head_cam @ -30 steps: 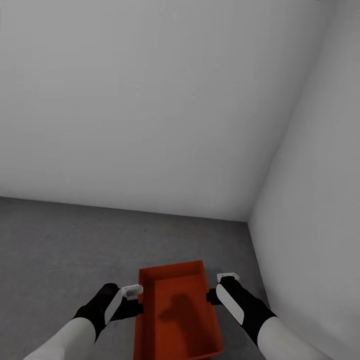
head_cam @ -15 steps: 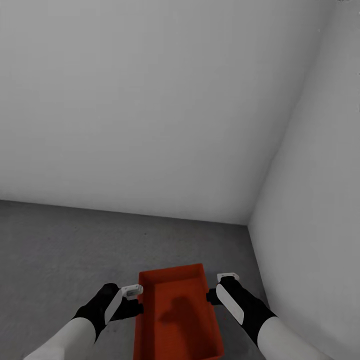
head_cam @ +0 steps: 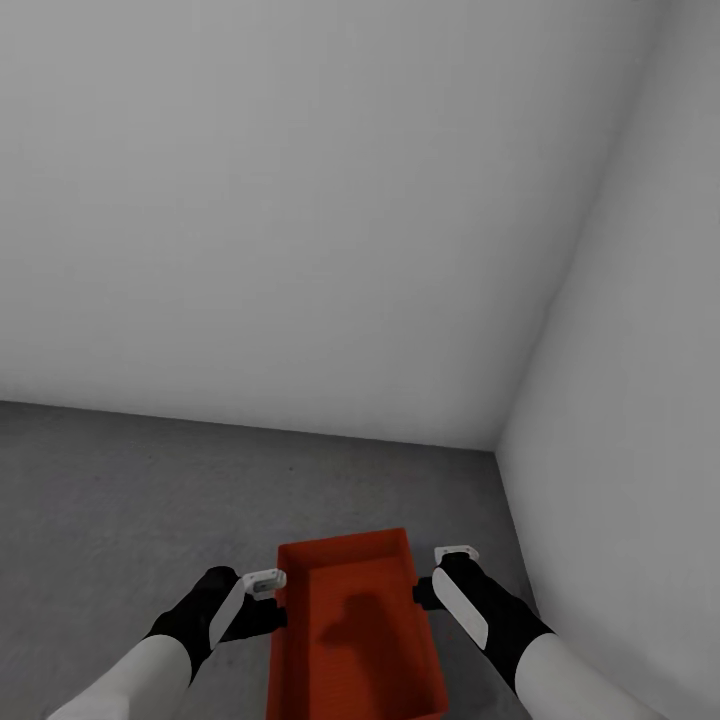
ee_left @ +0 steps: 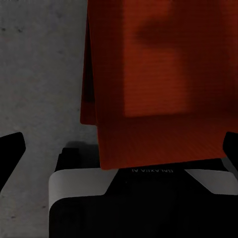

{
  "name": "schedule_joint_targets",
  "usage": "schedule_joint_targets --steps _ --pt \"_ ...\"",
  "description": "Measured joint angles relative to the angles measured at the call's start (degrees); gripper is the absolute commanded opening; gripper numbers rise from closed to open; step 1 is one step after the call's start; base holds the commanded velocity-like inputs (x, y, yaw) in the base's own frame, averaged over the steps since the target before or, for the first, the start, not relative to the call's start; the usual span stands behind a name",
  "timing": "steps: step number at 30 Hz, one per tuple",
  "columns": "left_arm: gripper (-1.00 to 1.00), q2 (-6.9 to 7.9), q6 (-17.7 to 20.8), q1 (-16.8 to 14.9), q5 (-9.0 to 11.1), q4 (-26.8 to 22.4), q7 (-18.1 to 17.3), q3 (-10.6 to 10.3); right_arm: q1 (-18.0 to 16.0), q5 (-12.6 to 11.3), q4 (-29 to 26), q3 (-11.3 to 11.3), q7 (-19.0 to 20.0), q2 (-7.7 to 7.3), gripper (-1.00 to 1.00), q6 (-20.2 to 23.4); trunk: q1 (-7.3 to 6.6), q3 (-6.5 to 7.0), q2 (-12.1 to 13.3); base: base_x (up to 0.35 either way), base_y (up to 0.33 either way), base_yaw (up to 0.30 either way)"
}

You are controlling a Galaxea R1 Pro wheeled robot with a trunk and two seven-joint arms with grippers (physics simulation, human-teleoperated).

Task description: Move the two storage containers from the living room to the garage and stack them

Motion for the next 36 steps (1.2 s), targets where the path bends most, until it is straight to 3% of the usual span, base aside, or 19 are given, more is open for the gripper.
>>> schedule_joint_targets --steps 23,36 --pt "1.0 0.0 0.0 0.0 0.0 0.0 0.0 0.0 0.0 0.1 0.0 0.0 0.0 0.02 1.0 -0.1 0.01 0.0 0.0 -0.006 0.0 0.0" --pt "1.0 0.0 0.0 0.0 0.0 0.0 0.0 0.0 0.0 0.0 0.0 0.0 0.1 0.06 1.0 -0.1 0.03 0.0 0.0 -0.293 0.0 0.0"
